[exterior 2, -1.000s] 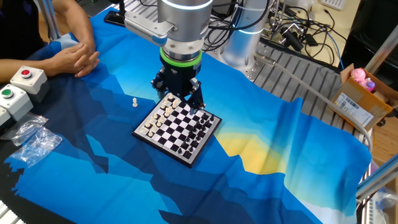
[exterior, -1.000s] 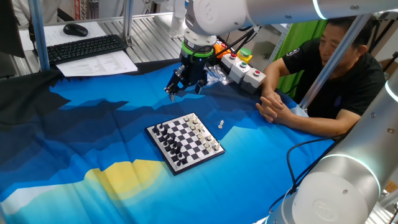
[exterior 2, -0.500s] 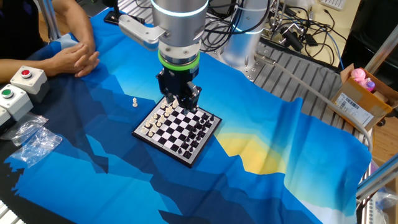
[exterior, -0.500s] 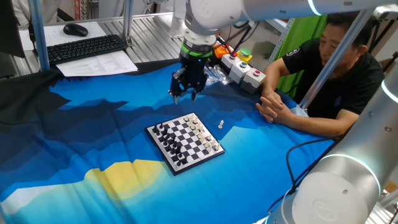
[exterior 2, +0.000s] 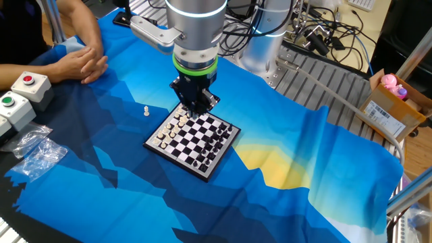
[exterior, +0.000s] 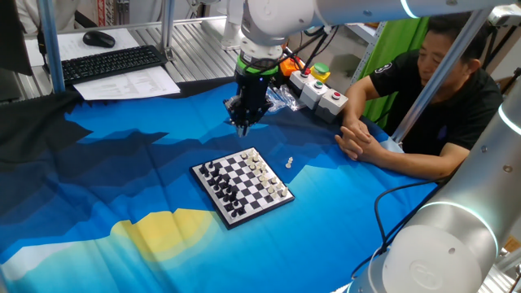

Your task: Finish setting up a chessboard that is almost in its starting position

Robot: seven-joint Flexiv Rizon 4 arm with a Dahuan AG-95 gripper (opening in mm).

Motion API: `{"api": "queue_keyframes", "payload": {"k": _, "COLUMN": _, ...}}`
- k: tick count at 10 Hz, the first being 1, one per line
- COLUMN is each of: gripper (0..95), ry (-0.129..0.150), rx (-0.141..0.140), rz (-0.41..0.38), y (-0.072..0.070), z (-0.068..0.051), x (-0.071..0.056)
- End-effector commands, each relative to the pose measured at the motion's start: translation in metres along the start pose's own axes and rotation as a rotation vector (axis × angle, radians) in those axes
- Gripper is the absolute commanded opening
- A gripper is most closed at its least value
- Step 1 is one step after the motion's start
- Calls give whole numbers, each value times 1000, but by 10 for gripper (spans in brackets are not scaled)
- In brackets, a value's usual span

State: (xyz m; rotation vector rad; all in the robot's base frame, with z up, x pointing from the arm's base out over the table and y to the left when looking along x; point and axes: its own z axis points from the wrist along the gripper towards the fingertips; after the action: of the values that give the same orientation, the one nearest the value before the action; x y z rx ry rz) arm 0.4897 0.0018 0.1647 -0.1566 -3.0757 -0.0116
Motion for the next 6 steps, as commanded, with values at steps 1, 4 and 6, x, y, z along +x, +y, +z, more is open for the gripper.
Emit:
{"api": "queue_keyframes", "payload": {"k": 1, "gripper": 0, "ry": 2, "rx": -1, "rz": -2, "y": 0, "z": 0, "x": -1}}
{"api": "queue_keyframes", "payload": {"k": 4, "gripper": 0, "ry": -5, "rx": 43, "rz": -62, "y": -2, "z": 1, "x": -2}}
{"api": "queue_keyframes", "payload": {"k": 6, "gripper": 190, "ry": -13, "rx": 81, "rz": -113, "y": -19, "z": 7, "x": -8}}
